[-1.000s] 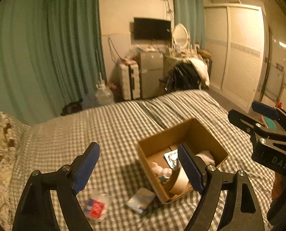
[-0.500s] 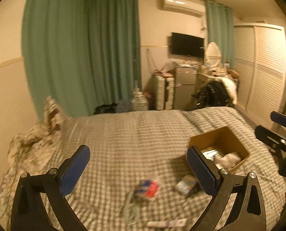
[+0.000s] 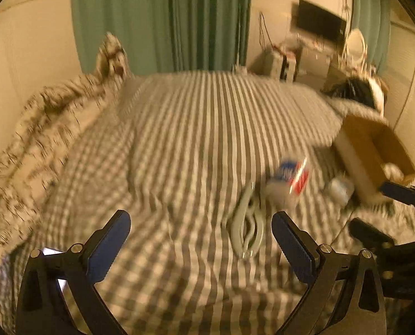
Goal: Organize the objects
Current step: 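Grasp the white toothpaste tube with the right gripper, then grasp the grey plastic hanger with the left gripper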
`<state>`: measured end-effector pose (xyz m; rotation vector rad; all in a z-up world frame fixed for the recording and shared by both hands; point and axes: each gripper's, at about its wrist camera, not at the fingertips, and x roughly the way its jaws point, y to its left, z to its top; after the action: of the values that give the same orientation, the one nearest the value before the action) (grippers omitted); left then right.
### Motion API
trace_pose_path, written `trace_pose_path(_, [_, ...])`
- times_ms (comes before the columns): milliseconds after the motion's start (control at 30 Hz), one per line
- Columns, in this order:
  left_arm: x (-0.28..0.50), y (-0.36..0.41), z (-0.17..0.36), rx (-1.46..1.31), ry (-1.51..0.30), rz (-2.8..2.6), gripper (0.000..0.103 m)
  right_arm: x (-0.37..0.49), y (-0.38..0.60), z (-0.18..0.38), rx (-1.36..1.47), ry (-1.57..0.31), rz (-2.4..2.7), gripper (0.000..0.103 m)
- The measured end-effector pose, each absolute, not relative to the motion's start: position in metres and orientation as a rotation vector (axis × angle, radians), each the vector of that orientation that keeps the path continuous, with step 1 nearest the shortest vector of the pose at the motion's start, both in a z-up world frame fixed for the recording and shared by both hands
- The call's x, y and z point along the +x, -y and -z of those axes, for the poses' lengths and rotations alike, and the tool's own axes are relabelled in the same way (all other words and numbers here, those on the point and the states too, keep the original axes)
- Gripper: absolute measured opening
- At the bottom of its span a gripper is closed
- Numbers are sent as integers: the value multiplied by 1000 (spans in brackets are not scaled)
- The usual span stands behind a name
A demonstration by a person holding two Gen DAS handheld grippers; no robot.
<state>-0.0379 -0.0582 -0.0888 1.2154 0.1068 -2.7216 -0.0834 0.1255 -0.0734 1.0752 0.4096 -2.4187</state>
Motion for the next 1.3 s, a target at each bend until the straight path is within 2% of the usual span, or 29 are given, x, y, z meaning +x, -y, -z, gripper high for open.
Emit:
trace_pose_path(200, [-40,43,126,1412,-34,2660,103,-97,-115,122,1299,-471,2263,91])
trace_pose_path(267, [-42,49,130,1443,-66,2634,103,-99,-109,136,1353,-486,2218,90])
trace_pose_path(433, [-46,63,140,1493,-168,2583,103,-105,-97,169,1518,-547,2088,71])
trace_pose_path(500, [-46,64,142,1502,-172,2577,103,-107,-92,183,1581,-576,2029,57])
trace_pose_path(600, [-49,62,144,1517,-153,2576,103,-108,-88,191,1601,-622,2025,44])
trace_pose_path(633, [-50,61,144,1521,-151,2576,103,-108,-89,190,1590,-611,2037,41])
trace_pose_path(700, [-51,61,144,1525,-147,2574,103,-109,-95,183,1556,-563,2084,28])
trace_pose_path(800, [-53,57,144,1539,-132,2581,103,-115,-115,165,1510,-420,2179,17])
trace_pose_path(933, [-66,49,141,1538,-94,2612,103,-125,-141,138,1416,-296,2304,17])
trace_pose_path(1033, [-83,42,139,1508,-97,2649,103,-132,-148,120,1340,-347,2396,17])
trace_pose_path(1300, [-127,28,168,1589,-127,2624,99,-139,-163,121,1335,-210,2400,17])
